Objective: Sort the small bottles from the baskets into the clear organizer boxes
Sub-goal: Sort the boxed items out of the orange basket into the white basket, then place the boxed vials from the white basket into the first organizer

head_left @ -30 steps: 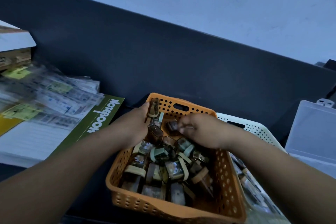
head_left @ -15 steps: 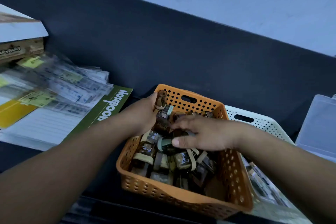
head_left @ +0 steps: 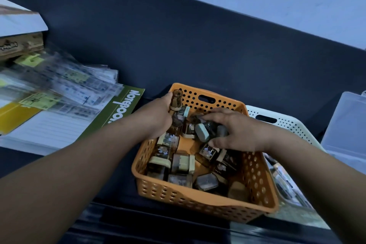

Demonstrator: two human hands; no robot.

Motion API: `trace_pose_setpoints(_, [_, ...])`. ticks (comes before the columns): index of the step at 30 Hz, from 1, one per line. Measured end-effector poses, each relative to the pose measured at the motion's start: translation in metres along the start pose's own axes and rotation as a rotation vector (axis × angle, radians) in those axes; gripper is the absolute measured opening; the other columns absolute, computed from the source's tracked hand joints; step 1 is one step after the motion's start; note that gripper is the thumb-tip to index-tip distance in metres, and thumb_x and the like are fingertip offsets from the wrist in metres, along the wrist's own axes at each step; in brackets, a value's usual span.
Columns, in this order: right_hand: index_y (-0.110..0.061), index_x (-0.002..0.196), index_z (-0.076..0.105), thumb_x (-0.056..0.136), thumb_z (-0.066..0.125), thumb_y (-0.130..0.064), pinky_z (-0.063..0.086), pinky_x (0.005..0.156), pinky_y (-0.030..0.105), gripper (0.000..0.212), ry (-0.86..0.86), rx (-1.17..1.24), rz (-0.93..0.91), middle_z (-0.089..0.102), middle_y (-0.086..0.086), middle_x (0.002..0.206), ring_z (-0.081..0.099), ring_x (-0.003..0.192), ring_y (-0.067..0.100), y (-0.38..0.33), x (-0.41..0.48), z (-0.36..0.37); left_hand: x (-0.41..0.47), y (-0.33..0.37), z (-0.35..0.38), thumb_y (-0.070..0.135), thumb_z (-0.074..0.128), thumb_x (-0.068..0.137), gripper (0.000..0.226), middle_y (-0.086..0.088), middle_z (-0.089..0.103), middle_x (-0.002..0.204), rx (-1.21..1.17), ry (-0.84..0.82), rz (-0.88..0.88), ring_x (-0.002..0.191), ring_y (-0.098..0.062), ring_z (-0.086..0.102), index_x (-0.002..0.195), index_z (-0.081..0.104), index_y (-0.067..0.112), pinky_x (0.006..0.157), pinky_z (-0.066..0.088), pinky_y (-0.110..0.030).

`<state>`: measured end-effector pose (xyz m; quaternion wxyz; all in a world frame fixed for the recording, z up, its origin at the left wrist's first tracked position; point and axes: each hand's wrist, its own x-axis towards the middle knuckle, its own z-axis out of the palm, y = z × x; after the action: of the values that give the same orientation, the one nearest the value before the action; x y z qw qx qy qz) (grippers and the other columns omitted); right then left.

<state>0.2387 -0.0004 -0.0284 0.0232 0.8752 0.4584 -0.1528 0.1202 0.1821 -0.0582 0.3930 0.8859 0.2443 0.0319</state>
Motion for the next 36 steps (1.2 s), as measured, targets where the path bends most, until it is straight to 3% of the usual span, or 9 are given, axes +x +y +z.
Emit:
trace_pose_setpoints(3, [-0.045, 0.148, 0.023, 0.083, 0.061, -0.059, 0.018, 0.119, 0.042, 0.077, 0.004, 0.047, -0.021, 0.015, -0.012, 0.158, 0.014, 0.146, 0.019, -0.009, -0.015, -0.001, 0.001, 0.000, 0.001, -0.002, 0.032, 0.091, 0.077, -0.001, 0.022, 0.158, -0.005, 0.003, 0.002, 0.120, -0.025, 0.050, 0.152, 0.001, 0.035, 0.091, 0.045, -0.032])
trace_pose_setpoints(7, [-0.049, 0.149, 0.007, 0.075, 0.046, -0.080, -0.002, 0.118, 0.055, 0.089, -0.112, -0.006, -0.070, -0.006, -0.014, 0.161, -0.012, 0.148, 0.021, -0.044, -0.032, 0.012, 0.003, 0.002, 0.004, -0.002, 0.034, 0.092, 0.077, -0.001, 0.026, 0.156, 0.008, 0.019, -0.003, 0.126, -0.024, 0.045, 0.152, 0.003, 0.035, 0.101, 0.043, -0.039])
trace_pose_setpoints(11, [-0.047, 0.150, 0.001, 0.074, 0.051, -0.078, -0.010, 0.115, 0.060, 0.096, -0.160, -0.140, -0.078, -0.012, -0.011, 0.161, -0.022, 0.145, 0.026, -0.063, -0.019, 0.033, 0.002, 0.003, 0.004, -0.002, 0.033, 0.091, 0.077, -0.001, 0.029, 0.155, 0.026, 0.033, -0.007, 0.119, -0.024, 0.050, 0.152, 0.003, 0.034, 0.097, 0.046, -0.040])
trace_pose_setpoints(17, [-0.047, 0.149, 0.012, 0.076, 0.064, -0.064, 0.003, 0.119, 0.051, 0.091, -0.008, -0.114, -0.023, 0.005, -0.011, 0.162, 0.002, 0.149, 0.021, -0.032, -0.026, 0.013, 0.003, 0.001, 0.002, 0.004, 0.035, 0.094, 0.074, -0.002, 0.033, 0.152, 0.018, 0.024, 0.005, 0.114, -0.026, 0.053, 0.152, 0.003, 0.036, 0.096, 0.048, -0.041])
trace_pose_setpoints(19, [-0.045, 0.148, 0.024, 0.081, 0.065, -0.056, 0.024, 0.117, 0.049, 0.078, 0.059, 0.095, -0.010, 0.026, -0.010, 0.156, 0.025, 0.143, 0.018, -0.025, -0.038, 0.008, 0.004, 0.000, 0.002, 0.006, 0.036, 0.094, 0.072, -0.002, 0.034, 0.152, 0.015, 0.018, 0.016, 0.111, -0.024, 0.054, 0.152, 0.004, 0.034, 0.095, 0.048, -0.040])
trace_pose_setpoints(22, [-0.037, 0.137, 0.047, 0.087, 0.067, -0.039, 0.050, 0.098, 0.036, 0.053, 0.130, 0.500, 0.005, 0.062, -0.008, 0.126, 0.062, 0.112, 0.011, -0.016, -0.061, -0.001, 0.007, 0.000, 0.003, 0.010, 0.042, 0.095, 0.073, -0.003, 0.026, 0.155, 0.054, 0.005, 0.038, 0.124, -0.025, 0.046, 0.153, 0.003, 0.029, 0.101, 0.042, -0.039])
trace_pose_setpoints(27, [-0.030, 0.125, 0.060, 0.092, 0.062, -0.029, 0.047, 0.100, 0.035, 0.032, 0.308, 0.433, 0.099, 0.066, -0.010, 0.117, 0.061, 0.108, 0.007, 0.009, -0.085, 0.003, 0.000, 0.008, 0.004, 0.033, 0.050, 0.095, 0.075, -0.004, 0.001, 0.161, 0.339, 0.081, 0.049, 0.146, -0.029, 0.012, 0.153, 0.003, 0.025, 0.116, 0.021, -0.044])
trace_pose_setpoints(32, [-0.024, 0.120, 0.064, 0.095, 0.059, -0.021, 0.049, 0.099, 0.032, 0.025, 0.416, 0.476, 0.156, 0.067, -0.008, 0.117, 0.063, 0.106, 0.006, 0.048, -0.104, -0.002, -0.015, 0.046, 0.015, 0.048, 0.043, 0.095, 0.072, -0.002, 0.008, 0.161, 0.620, 0.099, 0.111, 0.146, -0.026, 0.009, 0.153, 0.005, 0.025, 0.116, 0.015, -0.047])
trace_pose_setpoints(36, [-0.027, 0.121, 0.062, 0.095, 0.059, -0.026, 0.051, 0.095, 0.032, 0.027, 0.408, 0.463, 0.217, 0.066, -0.010, 0.115, 0.063, 0.101, 0.006, 0.092, -0.121, -0.001, -0.035, 0.087, 0.044, 0.043, 0.046, 0.096, 0.066, 0.004, 0.015, 0.159, 0.506, -0.008, 0.254, 0.145, -0.019, 0.015, 0.152, 0.014, 0.029, 0.115, 0.018, -0.038])
